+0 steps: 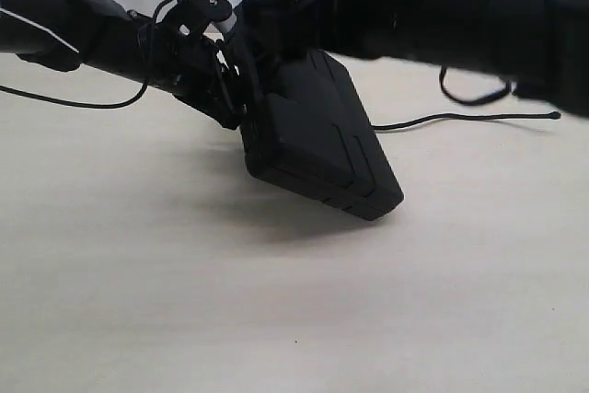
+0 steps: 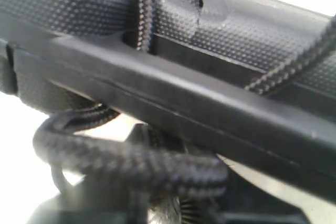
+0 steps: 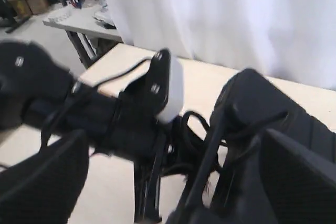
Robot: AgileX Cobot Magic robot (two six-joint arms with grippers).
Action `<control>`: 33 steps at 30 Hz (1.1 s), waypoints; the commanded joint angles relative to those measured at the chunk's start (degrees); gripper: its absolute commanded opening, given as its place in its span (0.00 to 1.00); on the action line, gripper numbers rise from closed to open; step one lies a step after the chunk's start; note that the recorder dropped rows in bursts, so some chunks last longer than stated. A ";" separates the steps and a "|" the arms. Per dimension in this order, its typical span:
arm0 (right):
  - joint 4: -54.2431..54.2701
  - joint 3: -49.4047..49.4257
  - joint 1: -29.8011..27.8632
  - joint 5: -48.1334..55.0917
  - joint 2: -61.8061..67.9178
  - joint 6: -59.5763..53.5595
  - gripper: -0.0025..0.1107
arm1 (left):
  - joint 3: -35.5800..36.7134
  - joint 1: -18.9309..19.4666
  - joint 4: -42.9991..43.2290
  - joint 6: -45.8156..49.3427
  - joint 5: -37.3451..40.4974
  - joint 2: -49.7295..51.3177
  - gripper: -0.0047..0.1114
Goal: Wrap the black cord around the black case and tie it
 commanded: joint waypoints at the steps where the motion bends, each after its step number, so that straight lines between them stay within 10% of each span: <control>1: -29.55 -14.64 -11.85 23.96 10.60 31.95 0.74 | -0.46 -0.31 -1.43 -0.01 -0.23 -0.20 0.04; 6: -61.46 -33.75 -13.56 44.08 21.50 60.87 0.74 | -0.46 -0.31 -1.43 -0.01 -0.69 -0.20 0.04; 16: -55.33 -44.16 -12.85 43.92 35.09 65.91 0.55 | -0.46 -0.31 -1.43 -0.01 -0.82 -0.20 0.04; 22: -53.92 -44.16 -12.85 41.18 35.64 65.91 0.06 | -0.46 -0.31 -1.43 -0.01 -0.82 -0.20 0.04; 33: -57.03 -42.57 -12.85 41.16 30.69 65.91 0.06 | -0.46 -0.31 5.15 -0.47 -1.79 -0.20 0.04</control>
